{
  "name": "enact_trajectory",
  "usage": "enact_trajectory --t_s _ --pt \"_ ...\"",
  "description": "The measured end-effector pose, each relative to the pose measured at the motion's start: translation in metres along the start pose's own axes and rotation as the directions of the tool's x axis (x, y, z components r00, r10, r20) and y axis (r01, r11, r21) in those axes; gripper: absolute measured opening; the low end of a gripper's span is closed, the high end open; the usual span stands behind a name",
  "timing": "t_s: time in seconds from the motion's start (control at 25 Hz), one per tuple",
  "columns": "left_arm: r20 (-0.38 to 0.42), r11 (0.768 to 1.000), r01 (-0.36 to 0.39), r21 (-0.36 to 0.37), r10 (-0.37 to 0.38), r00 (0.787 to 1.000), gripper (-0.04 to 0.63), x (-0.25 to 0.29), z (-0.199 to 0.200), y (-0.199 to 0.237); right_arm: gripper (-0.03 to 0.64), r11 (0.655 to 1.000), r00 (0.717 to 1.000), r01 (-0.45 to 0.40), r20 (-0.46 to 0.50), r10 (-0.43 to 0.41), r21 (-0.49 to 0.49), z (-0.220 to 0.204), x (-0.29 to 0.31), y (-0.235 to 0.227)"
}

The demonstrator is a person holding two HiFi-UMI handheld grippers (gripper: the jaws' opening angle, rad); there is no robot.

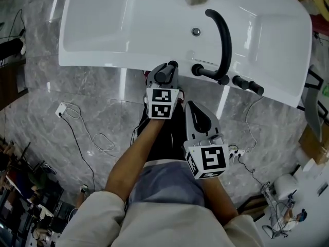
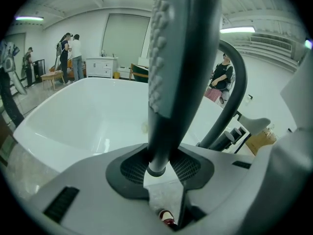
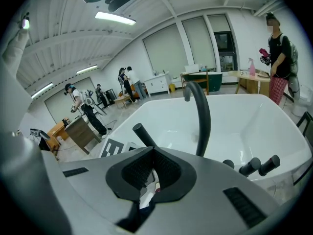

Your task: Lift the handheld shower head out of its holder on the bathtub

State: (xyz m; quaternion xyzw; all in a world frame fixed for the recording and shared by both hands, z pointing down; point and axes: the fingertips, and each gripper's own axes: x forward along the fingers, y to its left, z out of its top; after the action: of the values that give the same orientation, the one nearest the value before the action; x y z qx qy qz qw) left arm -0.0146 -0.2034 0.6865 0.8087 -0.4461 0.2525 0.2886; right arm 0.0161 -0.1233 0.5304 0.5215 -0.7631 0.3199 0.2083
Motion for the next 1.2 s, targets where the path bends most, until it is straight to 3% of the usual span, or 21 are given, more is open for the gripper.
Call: enact_trajectory --t_s 0.56,1.2 --pt "0.028 1.000 -0.012 0.004 0.012 1.000 0.130 -0.045 0.019 -0.008 0.014 0.999 0.997 -0.001 0.075 0.003 -0.036 0.029 -0.022 0.005" --pt "0.145 0.996 -0.060 -0.060 0.068 0.987 0.130 -0.120 0.049 -0.025 0.014 0.995 0.985 -0.044 0.165 0.059 -0.090 0.055 -0.069 0.008"
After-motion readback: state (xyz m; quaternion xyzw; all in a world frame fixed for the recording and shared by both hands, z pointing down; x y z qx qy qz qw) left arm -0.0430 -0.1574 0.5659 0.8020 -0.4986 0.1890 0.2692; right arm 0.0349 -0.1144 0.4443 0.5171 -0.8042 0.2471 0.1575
